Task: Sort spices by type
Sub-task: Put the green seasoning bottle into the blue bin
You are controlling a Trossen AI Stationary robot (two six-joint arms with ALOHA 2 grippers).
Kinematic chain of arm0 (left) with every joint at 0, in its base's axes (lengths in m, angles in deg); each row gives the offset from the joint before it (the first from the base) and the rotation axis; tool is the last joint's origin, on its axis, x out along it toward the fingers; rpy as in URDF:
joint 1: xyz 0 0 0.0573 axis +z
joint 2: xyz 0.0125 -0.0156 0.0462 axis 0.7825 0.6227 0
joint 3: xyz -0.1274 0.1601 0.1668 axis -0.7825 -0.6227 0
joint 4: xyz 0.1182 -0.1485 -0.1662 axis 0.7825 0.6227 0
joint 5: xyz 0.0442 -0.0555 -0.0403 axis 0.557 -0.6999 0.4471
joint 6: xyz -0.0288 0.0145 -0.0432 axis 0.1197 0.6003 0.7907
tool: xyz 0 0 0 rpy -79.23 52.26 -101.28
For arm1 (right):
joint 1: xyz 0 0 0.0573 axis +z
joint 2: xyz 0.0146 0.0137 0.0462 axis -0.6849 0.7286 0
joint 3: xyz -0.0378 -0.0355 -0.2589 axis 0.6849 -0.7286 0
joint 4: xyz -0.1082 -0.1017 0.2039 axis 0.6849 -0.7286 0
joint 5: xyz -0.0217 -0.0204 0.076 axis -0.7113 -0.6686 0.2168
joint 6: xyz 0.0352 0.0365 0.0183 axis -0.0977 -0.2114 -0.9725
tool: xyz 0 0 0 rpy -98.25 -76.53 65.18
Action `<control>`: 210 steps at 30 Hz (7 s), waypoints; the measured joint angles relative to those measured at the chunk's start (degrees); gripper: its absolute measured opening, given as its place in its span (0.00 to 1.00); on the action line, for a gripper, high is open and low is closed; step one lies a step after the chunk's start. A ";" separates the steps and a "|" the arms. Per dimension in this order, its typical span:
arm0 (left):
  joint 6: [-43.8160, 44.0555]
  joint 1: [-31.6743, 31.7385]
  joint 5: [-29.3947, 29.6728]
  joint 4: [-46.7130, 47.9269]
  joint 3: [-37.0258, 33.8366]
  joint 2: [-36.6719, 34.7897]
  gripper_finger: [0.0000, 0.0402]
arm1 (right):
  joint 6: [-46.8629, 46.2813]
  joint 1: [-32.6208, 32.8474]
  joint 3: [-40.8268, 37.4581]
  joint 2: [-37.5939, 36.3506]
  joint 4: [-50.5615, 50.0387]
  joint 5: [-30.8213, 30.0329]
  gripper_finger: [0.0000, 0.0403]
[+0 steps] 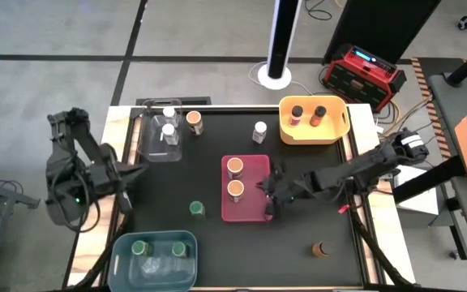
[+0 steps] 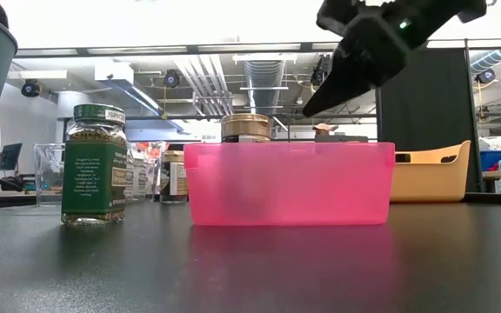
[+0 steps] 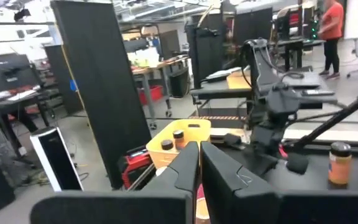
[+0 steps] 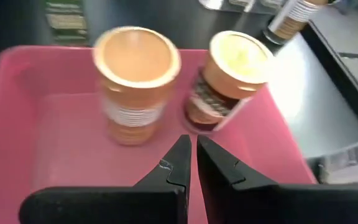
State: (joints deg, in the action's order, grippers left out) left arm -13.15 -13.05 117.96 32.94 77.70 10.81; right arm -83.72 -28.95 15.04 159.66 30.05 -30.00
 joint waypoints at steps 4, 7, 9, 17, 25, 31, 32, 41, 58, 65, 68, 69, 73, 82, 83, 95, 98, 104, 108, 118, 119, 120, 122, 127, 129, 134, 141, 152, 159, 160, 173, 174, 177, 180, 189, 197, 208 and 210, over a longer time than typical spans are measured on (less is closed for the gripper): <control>-1.52 0.05 0.02 0.14 1.53 0.17 0.00 | 3.17 -3.21 -0.40 0.00 -0.04 0.53 0.04; -3.13 0.10 0.02 0.17 2.60 0.29 0.00 | 6.76 -4.92 -0.96 0.00 0.70 2.73 0.04; -3.77 0.13 0.02 0.14 3.29 0.29 0.00 | 8.70 -6.04 -1.21 -0.20 1.24 4.24 0.04; -2.59 2.17 0.00 2.47 3.22 -1.52 0.00 | 15.54 -9.84 -1.28 -2.83 5.20 6.15 0.04; 19.53 6.15 -0.09 22.40 1.55 -4.55 0.00 | 18.77 -10.39 -3.48 -6.27 6.98 6.24 0.04; 21.04 6.43 -0.08 22.45 0.19 -4.11 0.00 | 18.83 -10.75 -3.90 -7.58 7.31 7.68 0.04; 21.04 6.43 -0.11 22.24 0.19 -3.91 0.00 | 19.12 -10.75 -3.90 -7.58 7.30 7.69 0.04; 21.25 6.43 -0.11 21.84 0.19 -2.94 0.00 | 19.53 -10.69 -3.99 -7.50 7.18 8.97 0.04; 24.05 6.43 -0.07 21.56 0.19 -1.10 0.00 | 28.40 -10.84 -4.60 -7.54 13.04 17.97 0.04; 24.05 6.43 -0.07 21.58 0.19 -0.93 0.00 | 30.75 -10.84 -7.12 -7.54 16.79 18.00 0.04; 24.05 6.43 -0.07 21.56 0.19 -0.79 0.00 | 30.97 -10.84 -7.96 -7.54 19.44 17.95 0.04; 24.05 6.43 -0.07 21.56 0.19 -0.67 0.00 | 30.97 -10.84 -8.03 -7.54 19.90 17.97 0.04; 24.08 6.43 -0.07 21.12 0.19 0.04 0.00 | 30.94 -10.77 -8.07 -7.54 19.96 17.97 0.04; 24.08 6.43 -0.09 19.41 0.19 1.97 0.00 | 30.95 -9.99 -8.23 -7.37 20.13 19.24 0.04; 24.08 6.43 -0.09 19.05 0.19 2.06 0.00 | 30.95 -10.00 -8.23 -7.37 20.13 19.23 0.04; 25.84 6.49 -0.55 17.96 0.19 3.08 0.00 | 26.97 -9.81 -8.23 -8.42 20.23 17.08 0.04; 26.20 7.62 -7.89 15.80 0.19 3.70 0.00 | 23.31 -9.78 -8.20 -10.04 20.32 14.75 0.04; 22.87 11.95 -15.08 10.85 -0.72 10.51 0.00 | 14.37 -9.82 -5.46 -12.28 18.68 8.84 0.04; 22.54 15.16 -21.21 10.68 -0.72 15.70 0.00 | 10.11 -9.80 -0.24 -12.07 12.33 6.44 0.04; -3.90 22.18 -49.87 -12.14 -0.89 26.11 0.00 | -0.75 -11.64 16.10 -8.53 -18.91 -2.61 0.04; -9.27 22.88 -53.07 -16.91 -0.90 27.19 0.00 | -1.58 -11.56 16.51 -8.46 -20.75 -2.53 0.04; -14.36 23.47 -56.56 -21.37 -0.90 28.18 0.00 | -2.77 -11.51 16.77 -8.44 -21.92 -2.42 0.04; -22.83 24.58 -62.21 -28.01 -0.99 29.96 0.00 | -4.69 -10.77 17.31 -8.59 -23.39 -1.57 0.04; -27.81 27.66 -60.89 -35.66 -1.50 32.71 0.00 | -7.88 -8.11 17.46 -9.31 -26.28 -1.57 0.04; -26.80 28.79 -61.62 -38.32 -3.59 32.62 0.00 | -7.94 -7.82 17.43 -8.96 -26.91 -1.54 0.04; -29.84 31.17 -68.09 -59.21 -17.12 30.23 0.00 | -7.20 -10.40 17.41 -8.00 -26.45 -1.99 0.04; -31.50 35.33 -68.35 -58.55 -25.82 14.11 0.00 | -6.31 -16.53 17.41 -8.00 -26.17 -1.37 0.04; -30.09 50.95 -63.49 -33.61 -25.35 -10.60 0.00 | -1.30 -26.40 17.41 -6.81 -23.99 6.63 0.04; -22.05 53.42 -54.90 -17.23 -18.23 -15.56 0.00 | -2.28 -26.10 17.39 -5.04 -20.74 7.51 0.04; -20.98 53.42 -52.58 -14.59 -16.81 -15.60 0.00 | -2.53 -25.98 17.37 -4.99 -21.62 7.52 0.04; -21.59 53.40 -40.83 1.05 -2.46 -15.38 0.00 | 6.30 -24.75 18.23 3.82 -3.57 12.22 0.04; -21.62 53.40 -39.02 2.14 -1.40 -15.65 0.00 | 6.76 -25.05 19.60 4.83 -3.31 13.12 0.04; -21.37 53.40 -34.10 4.56 0.89 -16.12 0.00 | 9.12 -25.96 22.54 7.36 -3.44 13.09 0.04; -20.57 53.40 -31.48 7.10 2.35 -16.32 0.00 | 10.58 -27.87 25.56 9.87 -5.06 13.01 0.04; -17.19 53.40 -28.48 12.25 1.72 -17.58 0.00 | 10.42 -30.88 34.60 16.90 -9.07 17.64 0.04; -2.13 53.40 -33.67 22.56 -3.49 -17.58 0.00 | 9.54 -24.83 34.45 15.31 -12.67 15.85 0.04; 2.57 53.37 -37.34 19.86 -12.91 -17.32 0.00 | 8.16 -25.64 34.42 15.04 -17.39 14.40 0.04; 2.93 53.37 -37.37 19.44 -13.52 -17.31 0.00 | 6.61 -26.60 34.42 15.02 -19.72 14.32 0.04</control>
State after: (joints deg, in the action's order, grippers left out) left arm -10.22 40.33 80.59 52.38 64.18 -6.50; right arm -77.11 -55.55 49.46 174.68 10.33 -15.68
